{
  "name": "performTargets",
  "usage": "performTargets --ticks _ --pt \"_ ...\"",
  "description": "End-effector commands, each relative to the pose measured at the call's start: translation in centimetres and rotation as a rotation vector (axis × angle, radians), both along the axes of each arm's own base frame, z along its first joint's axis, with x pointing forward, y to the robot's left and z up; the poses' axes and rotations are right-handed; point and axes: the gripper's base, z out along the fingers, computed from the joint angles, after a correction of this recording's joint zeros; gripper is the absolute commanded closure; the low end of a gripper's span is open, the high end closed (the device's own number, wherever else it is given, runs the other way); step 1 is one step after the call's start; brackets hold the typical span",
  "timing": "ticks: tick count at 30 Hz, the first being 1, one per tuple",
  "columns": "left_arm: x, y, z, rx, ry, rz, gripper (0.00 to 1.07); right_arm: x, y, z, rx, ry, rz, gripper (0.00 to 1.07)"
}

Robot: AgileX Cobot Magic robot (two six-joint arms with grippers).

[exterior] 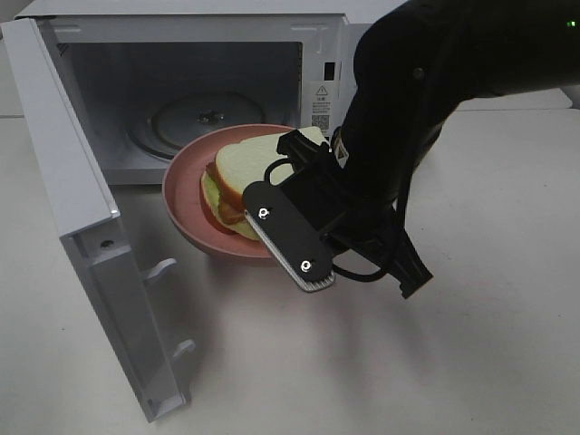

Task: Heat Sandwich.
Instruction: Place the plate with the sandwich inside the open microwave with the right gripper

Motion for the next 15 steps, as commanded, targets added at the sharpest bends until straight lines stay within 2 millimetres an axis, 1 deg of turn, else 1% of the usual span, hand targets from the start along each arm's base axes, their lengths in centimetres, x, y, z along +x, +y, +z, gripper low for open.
performTargets --ticks 1,9,15 --pt "-0.2 0.0 0.1 -0.008 -0.028 0.003 0.09 0.6 0.7 0.4 0.025 -0.031 0.018 1.07" --pt "-0.2 0.0 0.1 -0.008 -0.028 0.003 0.09 1.9 2.0 -0.1 0.02 -0.02 0.013 1.07" --pt "-0.2 0.0 0.1 -0.008 -0.028 0.003 0.09 2.9 3.0 0.2 0.022 -0.013 0.005 1.07"
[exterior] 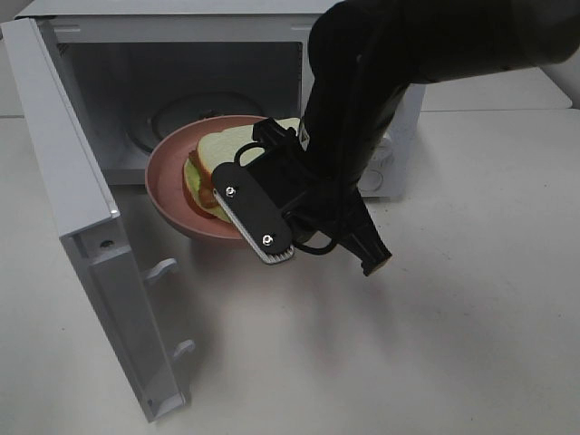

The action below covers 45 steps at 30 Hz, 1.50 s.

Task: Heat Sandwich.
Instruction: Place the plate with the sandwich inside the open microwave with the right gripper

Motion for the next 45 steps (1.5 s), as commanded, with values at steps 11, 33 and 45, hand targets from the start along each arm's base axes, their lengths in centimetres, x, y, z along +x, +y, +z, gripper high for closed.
performTargets --ticks 11,33,45 --pt "-0.2 0.0 0.1 -0.008 -0.028 0.003 0.09 3.0 3.0 0.3 -0.008 0.009 -0.021 1.07" --pt "-0.2 0.0 0.1 -0.008 -0.028 0.003 0.09 7.3 7.0 0.6 0.054 -0.02 -0.135 1.07" --pt "-0.2 0.0 0.1 -0.007 -0.028 0.003 0.09 9.0 7.8 -0.5 0.083 -0.024 -0.187 1.07"
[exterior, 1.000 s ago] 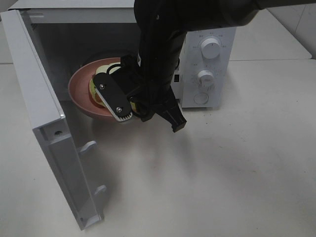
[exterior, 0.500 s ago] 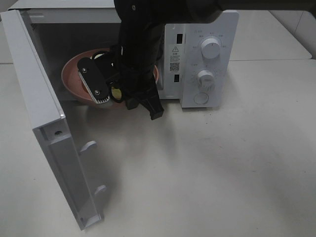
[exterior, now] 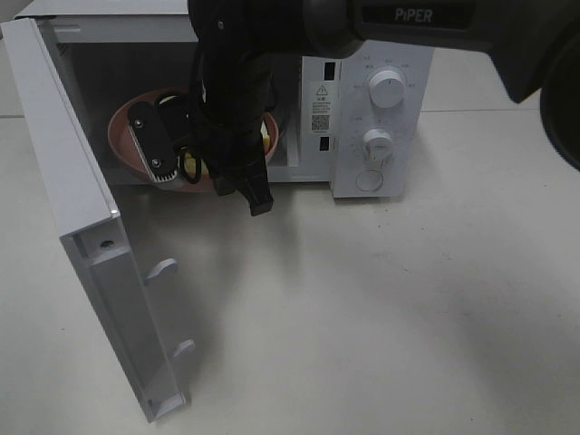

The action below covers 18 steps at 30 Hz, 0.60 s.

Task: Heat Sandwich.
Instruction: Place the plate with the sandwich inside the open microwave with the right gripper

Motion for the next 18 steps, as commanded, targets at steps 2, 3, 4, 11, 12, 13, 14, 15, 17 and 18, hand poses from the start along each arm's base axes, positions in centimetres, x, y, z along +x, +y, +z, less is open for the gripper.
performTargets --ticks 2,3,4,11,12,13,14,15,17,18 --pt "-0.2 0.0 0.1 -0.007 -0.028 0.003 0.09 1.1 0.3 0.2 0.033 -0.023 -0.043 1.07" --pt "-0.2 0.0 0.1 -0.007 -0.028 0.003 0.09 1.1 0.3 0.2 0.033 -0.023 -0.043 1.07" --pt "-0.2 0.0 0.1 -0.007 -0.028 0.003 0.09 1.3 0.3 0.2 0.03 -0.025 -0.046 1.07" --pt "-0.2 0.0 0.1 -0.001 -0.028 0.007 0.09 3.0 0.0 -0.1 0.057 -0.043 -0.092 1.07" --pt "-0.2 0.0 0.1 -0.001 -0.028 0.007 0.09 3.0 0.0 -0.1 0.057 -0.043 -0.092 1.07" --pt "-0.2 0.0 0.1 0.0 -0.028 0.008 0.09 3.3 -0.1 -0.1 0.065 -0.047 -0.098 1.07" --pt "-0.2 0.0 0.1 0.0 -0.028 0.008 0.09 3.7 -0.2 -0.1 0.075 -0.058 -0.102 1.07" --pt "-0.2 0.0 0.1 0.0 -0.028 0.009 0.09 3.9 -0.4 -0.1 0.077 -0.06 -0.108 1.07" --pt "-0.2 0.0 0.1 0.0 -0.028 0.009 0.09 4.0 -0.4 0.0 0.079 -0.066 -0.105 1.07" --pt "-0.2 0.0 0.1 0.001 -0.028 0.009 0.09 4.4 -0.8 0.0 0.084 -0.075 -0.11 1.07"
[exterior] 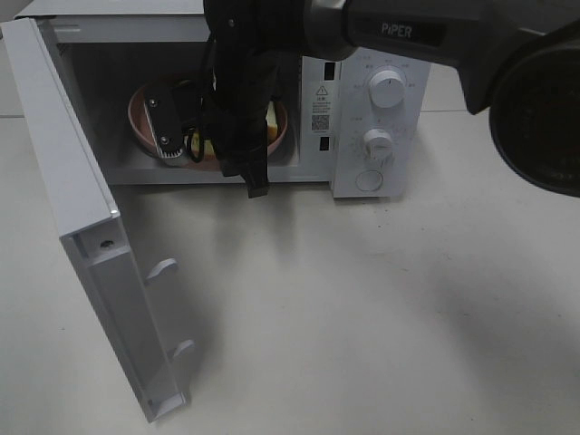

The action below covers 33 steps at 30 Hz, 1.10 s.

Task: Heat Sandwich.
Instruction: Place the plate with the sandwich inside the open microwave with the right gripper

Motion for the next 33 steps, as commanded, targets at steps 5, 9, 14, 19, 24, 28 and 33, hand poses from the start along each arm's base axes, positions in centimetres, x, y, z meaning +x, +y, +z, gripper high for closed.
performTargets --ticks 5,9,14,19,24,28,33 --pt "-0.2 0.0 0.1 -0.002 -0.028 0.007 0.09 1.4 -0.9 0.7 0.027 -0.063 -0.009 1.07" --pt "-0.2 0.0 0.1 -0.002 -0.028 0.007 0.09 1.7 -0.9 0.5 0.032 -0.071 -0.009 1.07" --pt "-0.2 0.0 0.1 -0.002 -0.028 0.007 0.09 1.8 -0.8 -0.6 0.026 -0.067 -0.004 1.07" --pt "-0.2 0.0 0.1 -0.002 -0.028 0.007 0.09 2.1 -0.6 -1.4 0.031 -0.071 -0.001 1.06" --pt "-0.2 0.0 0.1 0.001 -0.028 0.009 0.09 2.1 -0.7 -1.4 0.029 -0.073 -0.02 1.04" --pt "-0.2 0.0 0.1 0.001 -0.028 0.009 0.09 2.5 -1.0 -1.4 0.049 -0.085 -0.087 0.94" --pt "-0.2 0.0 0.1 0.001 -0.028 0.009 0.09 2.6 -1.1 -1.2 0.059 -0.09 -0.119 0.78"
